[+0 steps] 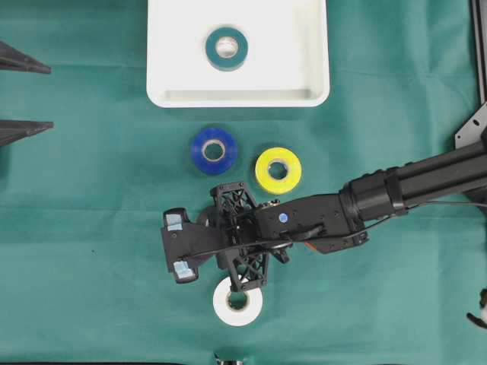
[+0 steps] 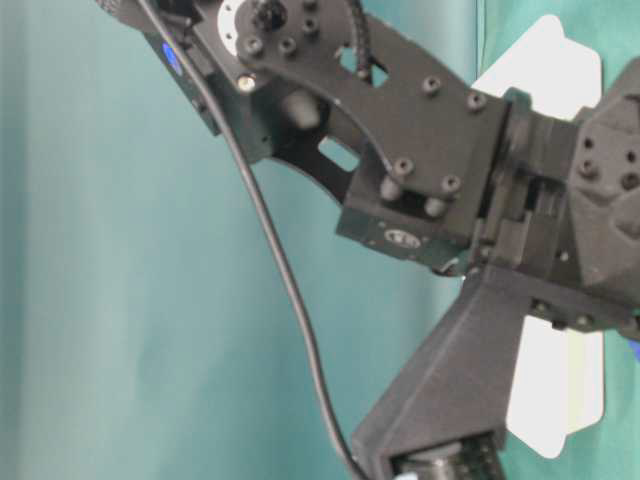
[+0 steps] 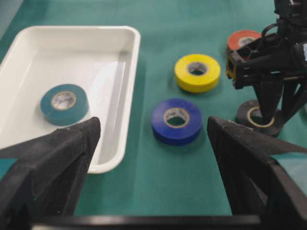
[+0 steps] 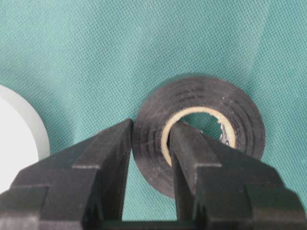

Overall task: Pick up the tape from a random location and place it into the white case.
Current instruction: 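Close the right gripper inside the black tape roll's core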

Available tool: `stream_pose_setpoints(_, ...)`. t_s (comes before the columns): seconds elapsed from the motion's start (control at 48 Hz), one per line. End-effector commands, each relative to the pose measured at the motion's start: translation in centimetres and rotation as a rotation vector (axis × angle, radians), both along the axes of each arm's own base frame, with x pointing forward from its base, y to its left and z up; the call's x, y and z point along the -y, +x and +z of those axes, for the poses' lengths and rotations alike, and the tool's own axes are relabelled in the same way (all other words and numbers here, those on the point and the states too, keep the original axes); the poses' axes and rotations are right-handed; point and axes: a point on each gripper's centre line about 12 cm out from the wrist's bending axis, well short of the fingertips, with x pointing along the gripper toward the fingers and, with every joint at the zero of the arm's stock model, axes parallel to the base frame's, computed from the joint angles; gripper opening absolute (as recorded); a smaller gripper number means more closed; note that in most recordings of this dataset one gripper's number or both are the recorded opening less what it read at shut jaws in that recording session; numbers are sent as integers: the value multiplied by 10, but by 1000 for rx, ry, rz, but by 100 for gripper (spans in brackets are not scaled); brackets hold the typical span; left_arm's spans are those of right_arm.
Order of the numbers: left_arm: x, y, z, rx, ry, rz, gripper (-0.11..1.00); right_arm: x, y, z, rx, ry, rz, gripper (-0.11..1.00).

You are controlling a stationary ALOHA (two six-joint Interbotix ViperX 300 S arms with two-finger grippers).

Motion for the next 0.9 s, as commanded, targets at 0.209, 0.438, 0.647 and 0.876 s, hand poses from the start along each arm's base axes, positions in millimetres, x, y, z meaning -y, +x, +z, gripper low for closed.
stream_pose_setpoints(0.209,0,2,1,-2,4,0,96,0,2,54,89,25,-5,25)
stream_pose_setpoints(0.438,0,2,1,-2,4,-2,96,2,-2,100,108,30,-10,25)
stream_pose_setpoints(0.647,0,2,2,0,5,-2,96,3,-5,138,96,26,-13,25)
stream_pose_setpoints(0.876,0,2,1,-2,4,-2,96,3,-7,173,85,23,-14,25)
